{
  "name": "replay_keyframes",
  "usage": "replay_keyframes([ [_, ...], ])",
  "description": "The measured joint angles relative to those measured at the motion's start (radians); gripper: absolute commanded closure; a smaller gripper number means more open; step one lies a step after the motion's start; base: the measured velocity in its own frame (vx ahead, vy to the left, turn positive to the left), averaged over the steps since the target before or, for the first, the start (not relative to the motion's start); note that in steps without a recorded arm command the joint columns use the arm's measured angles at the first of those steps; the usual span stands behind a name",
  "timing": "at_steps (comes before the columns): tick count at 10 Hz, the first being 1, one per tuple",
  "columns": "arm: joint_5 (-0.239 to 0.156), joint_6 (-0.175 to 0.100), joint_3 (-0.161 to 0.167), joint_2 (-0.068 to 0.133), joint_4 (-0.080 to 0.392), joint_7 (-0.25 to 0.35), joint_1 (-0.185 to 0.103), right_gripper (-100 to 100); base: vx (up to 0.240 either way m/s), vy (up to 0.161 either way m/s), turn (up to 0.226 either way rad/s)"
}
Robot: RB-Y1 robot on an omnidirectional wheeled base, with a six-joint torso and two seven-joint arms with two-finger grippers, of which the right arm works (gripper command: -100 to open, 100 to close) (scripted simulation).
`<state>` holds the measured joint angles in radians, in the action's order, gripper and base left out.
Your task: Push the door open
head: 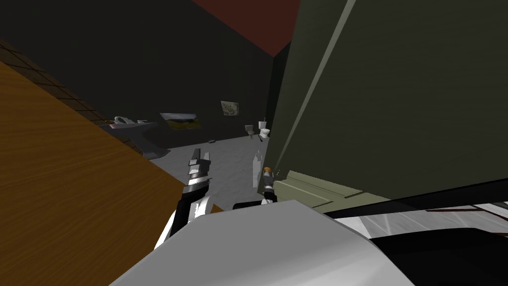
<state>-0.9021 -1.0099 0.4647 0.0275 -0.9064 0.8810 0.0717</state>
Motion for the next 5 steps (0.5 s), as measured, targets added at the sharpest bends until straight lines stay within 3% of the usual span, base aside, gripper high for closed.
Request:
replay_keyframes([
  [3,-0.012,0.011,0.001,-0.003,-0.013,-0.019,0.015,100,0.161,0.021,-0.004],
  [5,-0.014,0.002,-0.002,0.003,-0.031,-0.021,0.020,100,0.064,-0.017,-0.026],
])
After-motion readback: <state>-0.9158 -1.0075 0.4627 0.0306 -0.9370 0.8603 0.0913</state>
